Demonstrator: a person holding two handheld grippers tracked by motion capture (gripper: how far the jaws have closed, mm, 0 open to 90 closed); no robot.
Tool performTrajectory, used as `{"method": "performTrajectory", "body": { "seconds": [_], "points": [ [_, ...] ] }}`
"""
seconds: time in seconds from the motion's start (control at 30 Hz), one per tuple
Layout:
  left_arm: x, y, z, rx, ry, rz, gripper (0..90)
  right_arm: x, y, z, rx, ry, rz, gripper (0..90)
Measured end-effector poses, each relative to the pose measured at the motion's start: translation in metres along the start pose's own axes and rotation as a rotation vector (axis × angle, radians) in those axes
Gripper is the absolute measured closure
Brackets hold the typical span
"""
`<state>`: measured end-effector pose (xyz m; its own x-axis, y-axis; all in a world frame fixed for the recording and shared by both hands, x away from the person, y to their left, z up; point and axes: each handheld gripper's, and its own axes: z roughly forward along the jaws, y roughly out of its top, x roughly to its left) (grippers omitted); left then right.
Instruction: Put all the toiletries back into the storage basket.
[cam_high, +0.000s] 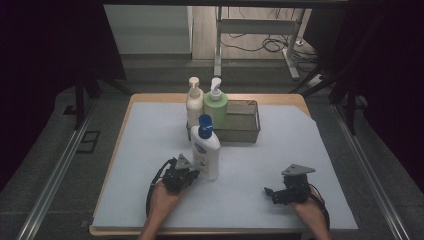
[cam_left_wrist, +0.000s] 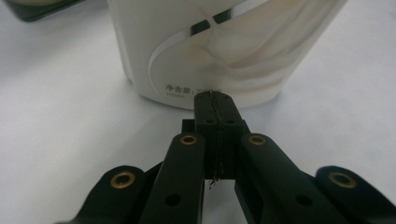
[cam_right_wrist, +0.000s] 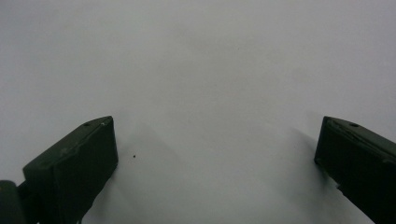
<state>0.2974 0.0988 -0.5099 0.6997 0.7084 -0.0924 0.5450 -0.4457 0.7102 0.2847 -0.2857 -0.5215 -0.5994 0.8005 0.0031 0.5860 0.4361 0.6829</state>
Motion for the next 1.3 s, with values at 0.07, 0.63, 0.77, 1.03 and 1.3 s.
{"method": "performTrajectory", "body": {
  "seconds": [0.07, 0.63, 0.77, 1.03, 1.3],
  "points": [
    [-0.001, 0.001, 0.002, -0.002, -0.006, 0.001, 89.5, 0.0, 0.0, 0.0, 0.0, 0.0, 0.0, 0.0],
    [-0.004, -0.001, -0.009, 0.016, 0.015, 0.039, 73.6, 0.0, 0.001, 0.0, 0.003, 0.004, -0.001, 0.0],
    [-0.002, -0.005, -0.013, 0.009, 0.016, 0.02, 64.0, -0.001, 0.001, 0.0, 0.001, 0.009, -0.005, 0.0],
    [0.0, -0.012, -0.019, 0.012, 0.079, 0.03, 40.5, 0.002, 0.004, -0.003, -0.005, 0.03, -0.032, 0.0],
    [0.007, -0.022, -0.023, 0.009, 0.101, -0.019, 19.5, 0.008, 0.012, -0.009, -0.045, 0.064, -0.053, 0.0]
  ]
}}
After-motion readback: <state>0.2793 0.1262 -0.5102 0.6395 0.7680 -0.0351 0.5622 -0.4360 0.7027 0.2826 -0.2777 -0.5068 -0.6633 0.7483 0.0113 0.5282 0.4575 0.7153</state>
